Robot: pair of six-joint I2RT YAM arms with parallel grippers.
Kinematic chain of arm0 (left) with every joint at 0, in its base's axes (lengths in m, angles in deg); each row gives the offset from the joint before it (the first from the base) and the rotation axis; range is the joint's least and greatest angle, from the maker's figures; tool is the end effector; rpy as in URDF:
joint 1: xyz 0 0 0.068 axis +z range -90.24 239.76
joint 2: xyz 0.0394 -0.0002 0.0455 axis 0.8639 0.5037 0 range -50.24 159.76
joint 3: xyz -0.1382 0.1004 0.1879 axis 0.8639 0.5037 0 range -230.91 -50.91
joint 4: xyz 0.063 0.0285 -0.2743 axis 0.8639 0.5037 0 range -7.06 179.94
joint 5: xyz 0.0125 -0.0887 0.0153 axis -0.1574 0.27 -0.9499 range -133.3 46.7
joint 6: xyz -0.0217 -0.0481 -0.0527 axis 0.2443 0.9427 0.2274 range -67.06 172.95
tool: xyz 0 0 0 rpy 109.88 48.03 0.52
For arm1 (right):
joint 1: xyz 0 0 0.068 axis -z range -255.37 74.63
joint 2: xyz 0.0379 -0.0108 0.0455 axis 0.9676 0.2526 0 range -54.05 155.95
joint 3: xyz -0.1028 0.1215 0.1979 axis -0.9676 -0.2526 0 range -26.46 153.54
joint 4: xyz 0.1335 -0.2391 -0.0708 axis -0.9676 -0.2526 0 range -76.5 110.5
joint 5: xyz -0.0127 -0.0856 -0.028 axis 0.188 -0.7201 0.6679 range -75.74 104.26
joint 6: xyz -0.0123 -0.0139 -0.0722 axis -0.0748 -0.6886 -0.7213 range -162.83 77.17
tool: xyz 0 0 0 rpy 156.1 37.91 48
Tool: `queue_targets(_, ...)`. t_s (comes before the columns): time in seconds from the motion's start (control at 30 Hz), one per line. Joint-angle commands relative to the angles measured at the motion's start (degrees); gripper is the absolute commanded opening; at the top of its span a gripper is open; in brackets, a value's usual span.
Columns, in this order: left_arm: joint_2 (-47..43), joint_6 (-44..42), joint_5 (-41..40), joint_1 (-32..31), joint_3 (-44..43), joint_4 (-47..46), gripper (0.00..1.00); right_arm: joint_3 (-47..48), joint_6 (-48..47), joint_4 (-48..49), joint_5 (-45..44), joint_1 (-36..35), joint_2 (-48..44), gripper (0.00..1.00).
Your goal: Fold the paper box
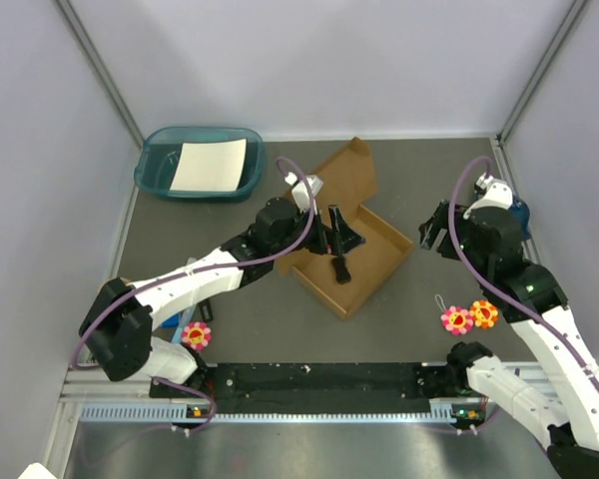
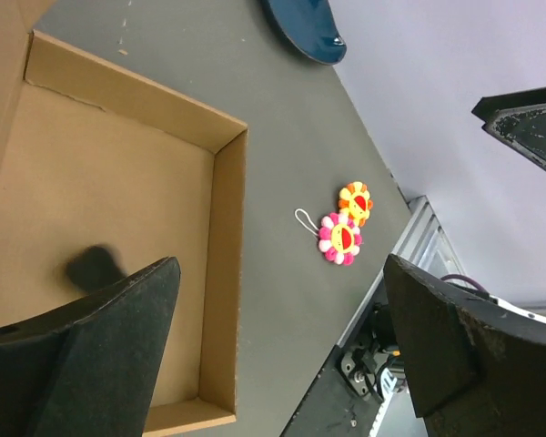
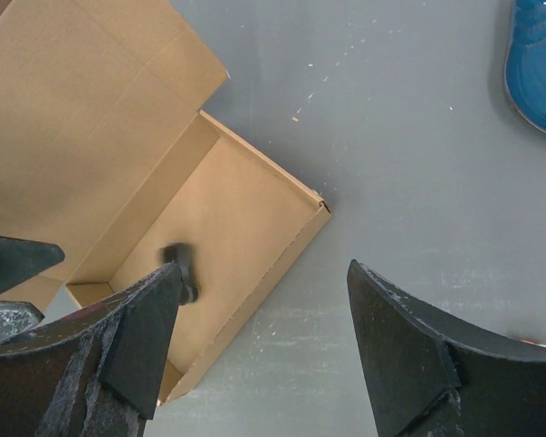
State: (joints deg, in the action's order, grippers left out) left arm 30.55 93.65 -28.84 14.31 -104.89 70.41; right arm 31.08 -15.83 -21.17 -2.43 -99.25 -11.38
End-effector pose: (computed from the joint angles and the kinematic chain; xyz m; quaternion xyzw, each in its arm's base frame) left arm 0.2536 -0.2799 0.2543 0.1096 0.7794 -0.4884 0.3769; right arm 0.1931 0.0659 0.3455 0.0990 0.8403 0.1111 0.5212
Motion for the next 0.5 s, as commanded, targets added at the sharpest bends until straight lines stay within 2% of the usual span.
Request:
queue_targets(0.0, -3.27, -5.02, -3.12, -0.43, -4.29, 3.83, 0.99, 1.70, 0.15, 0.45, -0.72, -0.55, 0.91, 0.74)
queue_targets(0.1, -3.45, -7.65, -3.47, -1.21, -6.48, 6.11, 0.99, 1.61, 0.68, 0.80, -0.71, -0.55, 1.36, 0.74)
queue_targets(0.23, -3.10, -16.94, -8.99, -9.29, -10.61, 12.15, 0.99, 1.00, 1.21, 1.24, -0.54, -0.47, 1.97, 0.74)
queue_targets(0.33, -2.40, -18.65, -20.75, -17.28, -12.03, 17.61, 0.99, 0.65, 1.65, 1.50, -0.54, -0.55, 2.32, 0.74)
queue_targets(0.37, -2.48, -17.43, -24.61, -19.13, -11.42, 18.59, 0.99, 0.56, 1.65, 1.50, -0.71, -0.55, 2.24, 0.73)
queue_targets(0.4, -2.83, -15.68, -32.22, -22.19, -8.80, 19.12, 0.99, 0.38, 1.65, 1.50, -1.32, -0.55, 2.41, 0.73)
queue_targets(0.47, -5.29, -8.57, -38.33, -24.59, -4.84, 19.39, 0.99, 0.21, 1.91, 1.77, -2.55, -0.55, 2.85, 0.73)
